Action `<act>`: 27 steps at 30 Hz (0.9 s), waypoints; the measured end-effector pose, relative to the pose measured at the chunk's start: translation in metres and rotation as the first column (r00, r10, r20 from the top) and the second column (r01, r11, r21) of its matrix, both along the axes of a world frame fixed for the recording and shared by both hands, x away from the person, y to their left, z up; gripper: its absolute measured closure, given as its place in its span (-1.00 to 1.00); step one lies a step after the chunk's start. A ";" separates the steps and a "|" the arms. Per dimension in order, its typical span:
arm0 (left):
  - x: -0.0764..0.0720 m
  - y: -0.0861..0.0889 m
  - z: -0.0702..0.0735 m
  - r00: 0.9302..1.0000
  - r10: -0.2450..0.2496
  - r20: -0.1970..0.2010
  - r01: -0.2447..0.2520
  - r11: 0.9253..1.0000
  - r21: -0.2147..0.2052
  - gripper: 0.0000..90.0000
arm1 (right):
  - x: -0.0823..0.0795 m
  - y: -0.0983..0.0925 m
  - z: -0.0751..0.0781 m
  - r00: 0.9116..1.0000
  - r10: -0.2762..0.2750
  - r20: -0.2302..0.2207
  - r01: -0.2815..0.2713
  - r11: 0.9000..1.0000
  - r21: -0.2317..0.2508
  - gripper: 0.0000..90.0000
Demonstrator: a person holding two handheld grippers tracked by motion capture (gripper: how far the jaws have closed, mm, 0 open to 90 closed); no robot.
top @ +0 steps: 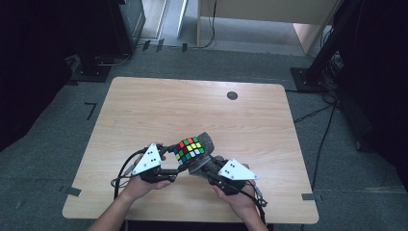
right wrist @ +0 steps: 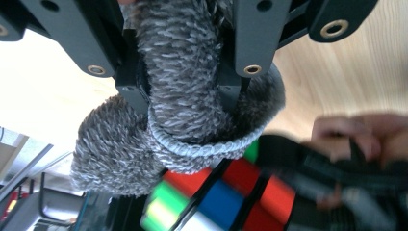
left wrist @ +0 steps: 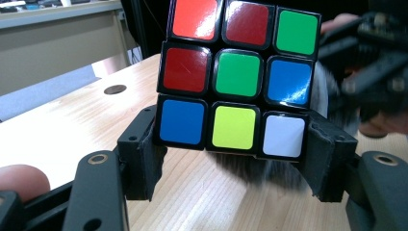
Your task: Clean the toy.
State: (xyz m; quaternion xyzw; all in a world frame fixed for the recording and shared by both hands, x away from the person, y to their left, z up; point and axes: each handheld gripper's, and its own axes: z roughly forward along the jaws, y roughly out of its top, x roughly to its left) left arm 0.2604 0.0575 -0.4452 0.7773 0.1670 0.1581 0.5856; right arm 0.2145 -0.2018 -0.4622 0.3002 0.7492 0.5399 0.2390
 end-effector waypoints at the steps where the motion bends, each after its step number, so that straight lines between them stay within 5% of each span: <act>1: 0.000 0.000 0.001 1.000 -0.001 -0.001 0.001 1.000 -0.005 -0.25 | 0.000 0.001 -0.001 1.000 0.006 -0.002 -0.006 1.000 -0.007 0.47; 4: 0.000 0.001 0.001 1.000 -0.001 0.001 0.001 1.000 -0.006 -0.25 | 0.002 -0.001 0.000 1.000 0.001 -0.002 -0.001 1.000 0.001 0.46; 8: 0.000 0.001 0.000 1.000 -0.001 -0.002 0.001 1.000 -0.006 -0.25 | 0.002 -0.013 0.007 0.999 -0.043 0.016 0.041 0.996 0.080 0.47; 15: 0.001 0.003 0.001 1.000 0.002 -0.006 -0.003 1.000 -0.013 -0.25 | -0.001 0.006 -0.005 0.999 0.033 -0.007 -0.034 0.999 -0.023 0.46; 22: 0.002 0.002 0.000 1.000 -0.002 -0.012 0.002 1.000 -0.013 -0.25 | 0.003 -0.011 0.007 1.000 -0.023 0.010 0.022 0.997 0.073 0.47; 27: 0.002 0.004 0.001 1.000 0.003 -0.014 -0.003 1.000 -0.022 -0.25 | -0.001 0.004 -0.002 1.000 0.020 -0.003 -0.020 1.000 0.004 0.47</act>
